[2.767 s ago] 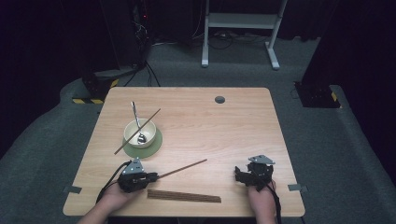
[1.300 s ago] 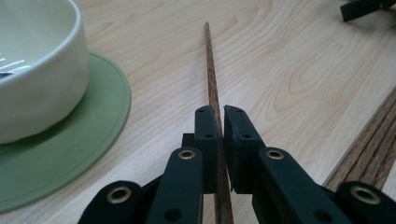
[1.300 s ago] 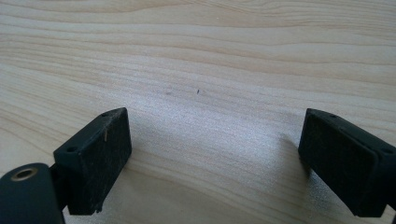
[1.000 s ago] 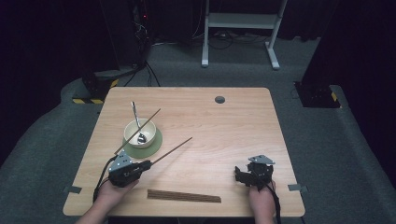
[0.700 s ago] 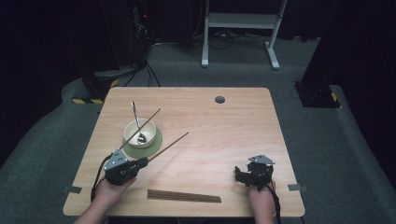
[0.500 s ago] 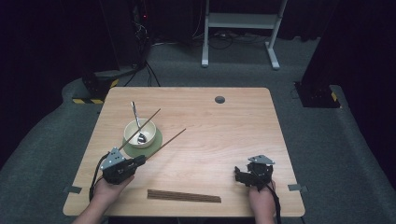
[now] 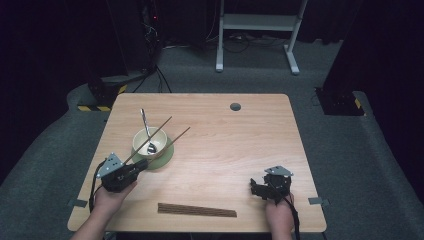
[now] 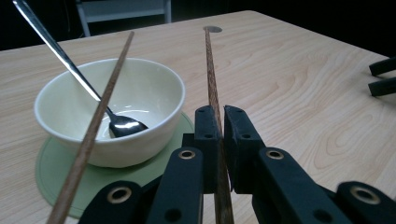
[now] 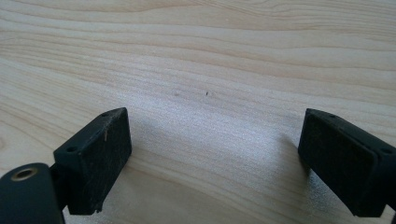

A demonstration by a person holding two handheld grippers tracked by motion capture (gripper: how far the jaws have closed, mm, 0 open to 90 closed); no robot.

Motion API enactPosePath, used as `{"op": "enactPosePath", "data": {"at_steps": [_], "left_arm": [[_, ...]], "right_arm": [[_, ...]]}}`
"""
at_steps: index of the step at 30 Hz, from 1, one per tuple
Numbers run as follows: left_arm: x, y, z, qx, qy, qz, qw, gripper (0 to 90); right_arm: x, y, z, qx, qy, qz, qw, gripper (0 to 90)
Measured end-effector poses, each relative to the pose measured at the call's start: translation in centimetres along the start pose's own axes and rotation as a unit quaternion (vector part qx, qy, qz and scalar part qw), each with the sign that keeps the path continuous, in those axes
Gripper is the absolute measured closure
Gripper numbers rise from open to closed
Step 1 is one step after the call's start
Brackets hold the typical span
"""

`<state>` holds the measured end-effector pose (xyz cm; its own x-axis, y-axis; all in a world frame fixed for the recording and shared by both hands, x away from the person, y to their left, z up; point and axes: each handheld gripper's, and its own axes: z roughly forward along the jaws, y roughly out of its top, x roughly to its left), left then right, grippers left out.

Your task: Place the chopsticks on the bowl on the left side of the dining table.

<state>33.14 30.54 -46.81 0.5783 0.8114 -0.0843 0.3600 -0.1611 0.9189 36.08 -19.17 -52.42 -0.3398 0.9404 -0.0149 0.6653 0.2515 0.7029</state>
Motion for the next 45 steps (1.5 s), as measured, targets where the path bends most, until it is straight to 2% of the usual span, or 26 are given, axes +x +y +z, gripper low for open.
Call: {"op": "enactPosePath", "data": {"at_steps": [14,21,28,30,35,45], "left_arm": [[2.4,0.0,-0.6,-0.007,0.041,-0.016,0.9990,83.8],[3.5,-0.2,-0.9,-0.012,0.054,-0.027,0.9981,83.9],[4.0,-0.3,-0.8,-0.009,0.060,-0.026,0.9978,83.9],[4.2,-0.2,-0.6,-0.009,0.056,-0.030,0.9980,83.9],[4.1,0.1,0.2,-0.007,0.052,-0.022,0.9984,83.9],[4.0,-0.2,1.0,0.013,0.064,-0.010,0.9978,83.9]], "right_arm": [[0.1,0.0,0.0,0.001,0.003,-0.003,1.0000,9.3],[0.1,0.0,0.0,0.001,0.004,-0.004,1.0000,9.2],[0.1,0.0,0.0,0.001,0.004,-0.004,1.0000,9.2],[0.1,0.0,0.0,0.001,0.004,-0.004,1.0000,9.3],[0.1,0.0,0.0,0.001,0.005,-0.004,1.0000,9.3],[0.1,0.0,0.0,0.000,0.005,-0.006,1.0000,9.3]]}}
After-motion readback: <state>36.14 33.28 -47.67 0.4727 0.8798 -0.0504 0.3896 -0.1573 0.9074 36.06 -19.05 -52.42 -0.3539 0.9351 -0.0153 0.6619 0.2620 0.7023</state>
